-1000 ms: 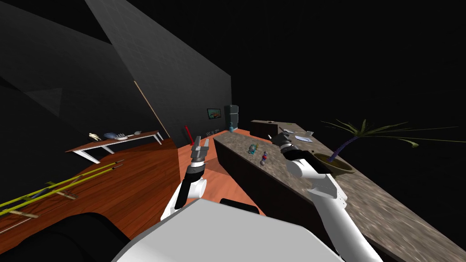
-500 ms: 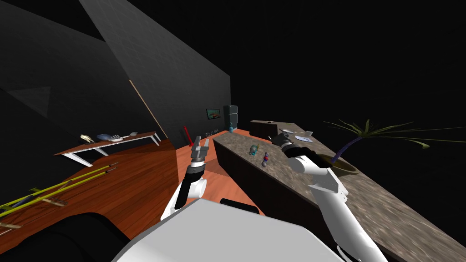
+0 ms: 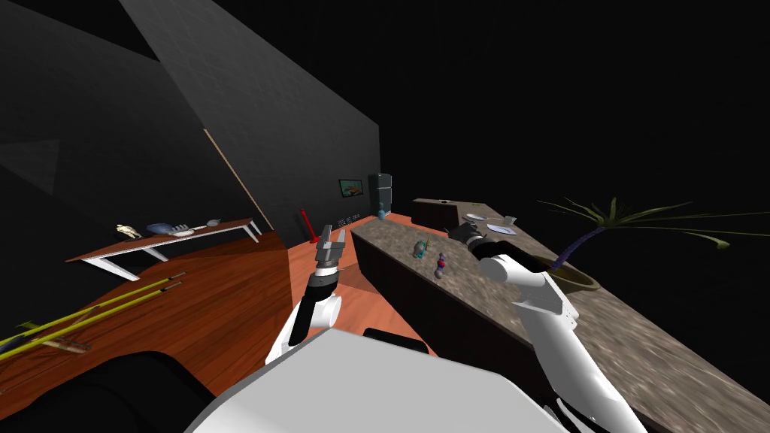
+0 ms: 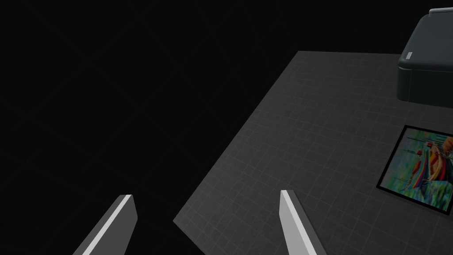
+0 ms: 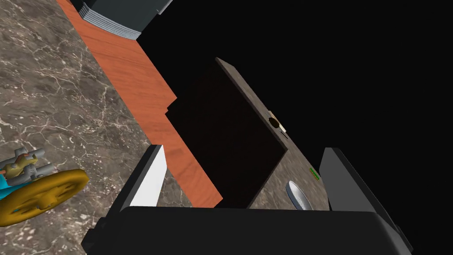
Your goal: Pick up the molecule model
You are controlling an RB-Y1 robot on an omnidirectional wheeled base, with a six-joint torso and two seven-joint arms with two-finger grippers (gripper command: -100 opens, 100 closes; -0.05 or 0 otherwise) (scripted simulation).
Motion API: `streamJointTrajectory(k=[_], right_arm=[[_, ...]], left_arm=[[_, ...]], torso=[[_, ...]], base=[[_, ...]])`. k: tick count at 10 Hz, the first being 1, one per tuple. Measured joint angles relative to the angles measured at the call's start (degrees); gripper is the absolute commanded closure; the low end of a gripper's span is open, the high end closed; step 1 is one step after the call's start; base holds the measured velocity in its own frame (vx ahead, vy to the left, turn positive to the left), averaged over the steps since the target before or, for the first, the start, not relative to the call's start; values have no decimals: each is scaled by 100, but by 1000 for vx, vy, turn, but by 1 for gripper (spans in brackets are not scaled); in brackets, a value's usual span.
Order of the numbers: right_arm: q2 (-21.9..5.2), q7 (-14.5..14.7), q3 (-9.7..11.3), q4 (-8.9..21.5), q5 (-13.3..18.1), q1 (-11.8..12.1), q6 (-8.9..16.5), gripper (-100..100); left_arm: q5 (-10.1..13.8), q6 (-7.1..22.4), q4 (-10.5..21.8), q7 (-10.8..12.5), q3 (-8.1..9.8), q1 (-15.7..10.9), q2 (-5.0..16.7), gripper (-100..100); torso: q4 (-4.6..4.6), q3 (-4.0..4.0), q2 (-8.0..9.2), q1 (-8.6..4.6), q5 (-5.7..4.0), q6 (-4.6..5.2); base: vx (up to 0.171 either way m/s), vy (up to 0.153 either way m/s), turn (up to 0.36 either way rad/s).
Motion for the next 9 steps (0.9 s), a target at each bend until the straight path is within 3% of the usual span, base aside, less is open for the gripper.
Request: streamJointTrajectory(k=[5,9], right_arm=[[-37,-777,-303,294,-97,-163,945,-100],[-110,-1334,-517,577,-281,-94,1533,-100]], left_arm=[[0,0,0,0,0,0,0,0],[0,0,0,0,0,1,0,0]], torso=[[-2,-6,-10,9,2,1],[-3,-7,-12,2,0,1]], base=[[55,51,-43],[60,46,-48]])
